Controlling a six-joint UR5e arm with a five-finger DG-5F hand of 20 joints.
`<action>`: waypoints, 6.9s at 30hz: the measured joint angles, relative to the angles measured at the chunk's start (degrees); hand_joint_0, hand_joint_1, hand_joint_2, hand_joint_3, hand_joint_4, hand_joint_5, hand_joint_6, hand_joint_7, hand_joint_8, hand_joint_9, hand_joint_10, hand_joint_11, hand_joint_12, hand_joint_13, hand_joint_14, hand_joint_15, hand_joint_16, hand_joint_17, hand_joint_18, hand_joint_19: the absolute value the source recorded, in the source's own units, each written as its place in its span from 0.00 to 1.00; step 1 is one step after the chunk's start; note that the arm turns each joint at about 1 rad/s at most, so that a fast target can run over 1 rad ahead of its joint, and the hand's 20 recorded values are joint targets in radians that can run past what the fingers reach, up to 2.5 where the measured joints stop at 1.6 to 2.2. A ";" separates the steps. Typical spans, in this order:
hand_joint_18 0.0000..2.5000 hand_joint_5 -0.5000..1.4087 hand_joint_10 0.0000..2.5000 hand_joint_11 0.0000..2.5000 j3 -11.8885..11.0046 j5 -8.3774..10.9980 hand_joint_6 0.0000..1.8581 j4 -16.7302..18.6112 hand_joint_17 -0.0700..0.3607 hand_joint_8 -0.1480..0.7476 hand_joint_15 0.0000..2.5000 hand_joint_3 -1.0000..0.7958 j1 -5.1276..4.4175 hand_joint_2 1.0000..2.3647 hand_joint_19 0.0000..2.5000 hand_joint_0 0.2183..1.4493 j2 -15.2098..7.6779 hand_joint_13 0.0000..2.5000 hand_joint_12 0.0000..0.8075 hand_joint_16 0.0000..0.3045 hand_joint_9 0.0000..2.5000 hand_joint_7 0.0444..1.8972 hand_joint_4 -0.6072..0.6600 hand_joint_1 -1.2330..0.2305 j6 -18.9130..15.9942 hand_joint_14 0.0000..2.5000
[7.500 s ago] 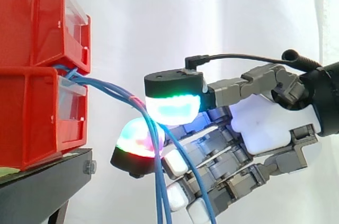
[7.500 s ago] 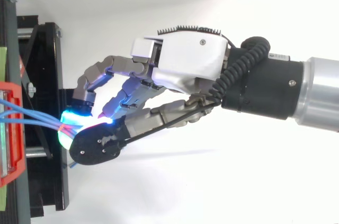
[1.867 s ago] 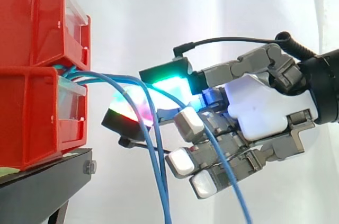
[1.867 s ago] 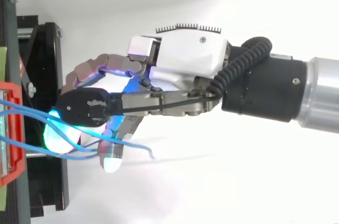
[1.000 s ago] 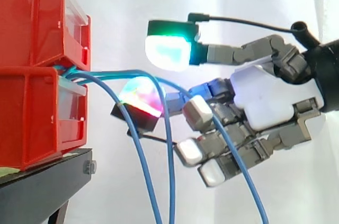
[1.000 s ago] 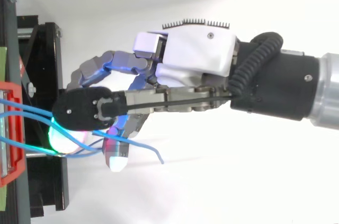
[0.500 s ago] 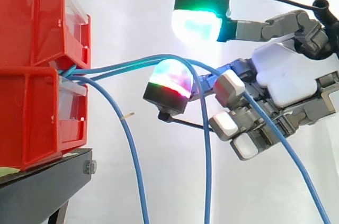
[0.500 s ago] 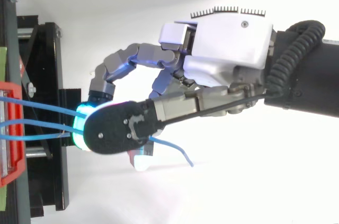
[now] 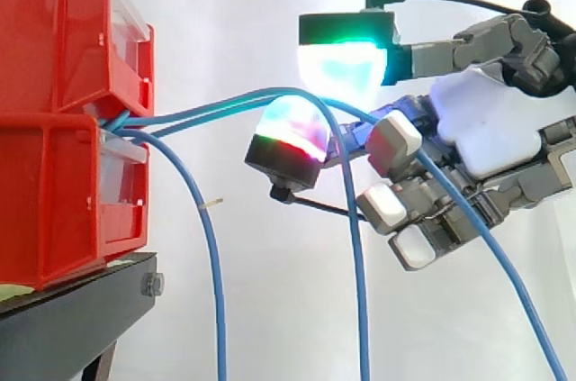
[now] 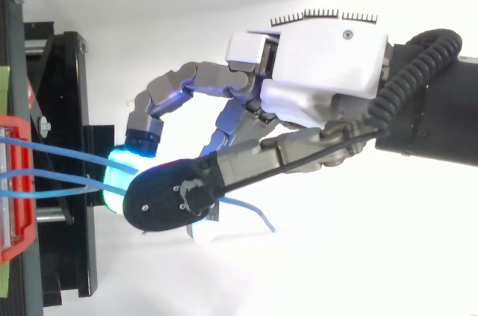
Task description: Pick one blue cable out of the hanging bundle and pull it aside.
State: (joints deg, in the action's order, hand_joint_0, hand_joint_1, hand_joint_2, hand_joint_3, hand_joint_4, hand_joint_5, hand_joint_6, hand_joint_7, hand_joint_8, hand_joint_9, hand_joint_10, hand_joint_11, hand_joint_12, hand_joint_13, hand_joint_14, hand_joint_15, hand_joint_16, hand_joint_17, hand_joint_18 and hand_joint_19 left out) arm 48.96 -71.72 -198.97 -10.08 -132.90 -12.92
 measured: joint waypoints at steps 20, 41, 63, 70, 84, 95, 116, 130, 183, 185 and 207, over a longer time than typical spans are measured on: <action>0.36 0.22 0.01 0.25 0.05 0.17 0.45 -0.12 0.48 0.48 0.20 0.28 -0.32 0.00 0.17 0.12 0.02 0.42 0.41 0.20 0.52 0.46 0.52 0.42 0.00 0.01; 0.31 0.21 0.01 0.29 1.55 0.02 0.50 -0.23 0.38 0.42 0.22 0.39 -0.38 0.01 0.19 0.39 0.07 0.39 0.31 0.14 0.49 0.48 0.38 0.25 -0.21 0.01; 0.33 0.22 0.01 0.29 1.60 0.04 0.48 -1.98 0.38 0.42 0.23 0.38 -0.11 0.01 0.21 0.30 1.80 0.41 0.33 0.14 0.51 0.56 0.45 0.35 1.13 0.01; 0.32 0.21 0.01 0.28 1.60 0.00 0.49 -2.12 0.39 0.43 0.23 0.43 0.03 0.02 0.20 0.34 1.84 0.40 0.33 0.14 0.48 0.51 0.44 0.27 1.23 0.01; 0.31 0.20 0.01 0.29 1.61 0.00 0.51 -2.03 0.37 0.40 0.22 0.28 0.10 0.00 0.17 0.40 1.82 0.39 0.30 0.13 0.47 0.50 0.33 0.23 1.23 0.01; 0.38 0.24 0.01 0.25 1.63 -0.01 0.45 -2.03 0.45 0.45 0.21 0.28 0.18 0.00 0.18 0.15 1.81 0.44 0.38 0.18 0.53 0.46 0.47 0.48 1.23 0.01; 0.34 0.22 0.01 0.32 1.64 -0.09 0.49 -2.05 0.38 0.41 0.23 0.28 0.81 0.00 0.19 0.36 1.82 0.41 0.32 0.14 0.53 0.55 0.41 0.23 2.03 0.01; 0.35 0.25 0.01 0.27 1.62 -0.95 0.44 -1.84 0.39 0.40 0.23 0.34 1.45 0.01 0.22 0.28 1.82 0.45 0.34 0.15 0.59 0.61 0.42 0.53 7.44 0.01; 0.39 0.25 0.01 0.32 1.76 -2.81 0.47 -1.26 0.44 0.46 0.24 0.28 2.16 0.00 0.20 0.19 1.78 0.48 0.39 0.18 0.63 0.56 0.44 0.47 12.11 0.01; 0.40 0.25 0.01 0.32 1.76 -2.82 0.46 -1.25 0.45 0.46 0.23 0.28 2.17 0.00 0.20 0.18 1.80 0.48 0.40 0.18 0.63 0.56 0.44 0.46 12.12 0.01; 0.41 0.24 0.01 0.30 1.76 -2.87 0.45 -1.24 0.53 0.50 0.22 0.28 2.17 0.00 0.17 0.05 1.82 0.45 0.46 0.23 0.58 0.51 0.46 0.38 12.03 0.01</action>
State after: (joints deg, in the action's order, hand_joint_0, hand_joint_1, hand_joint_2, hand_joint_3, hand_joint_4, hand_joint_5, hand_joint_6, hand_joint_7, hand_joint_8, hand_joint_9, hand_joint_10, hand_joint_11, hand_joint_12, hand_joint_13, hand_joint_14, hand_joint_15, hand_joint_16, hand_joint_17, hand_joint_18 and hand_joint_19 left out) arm 50.72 -74.59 -200.21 -7.91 -131.09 -0.89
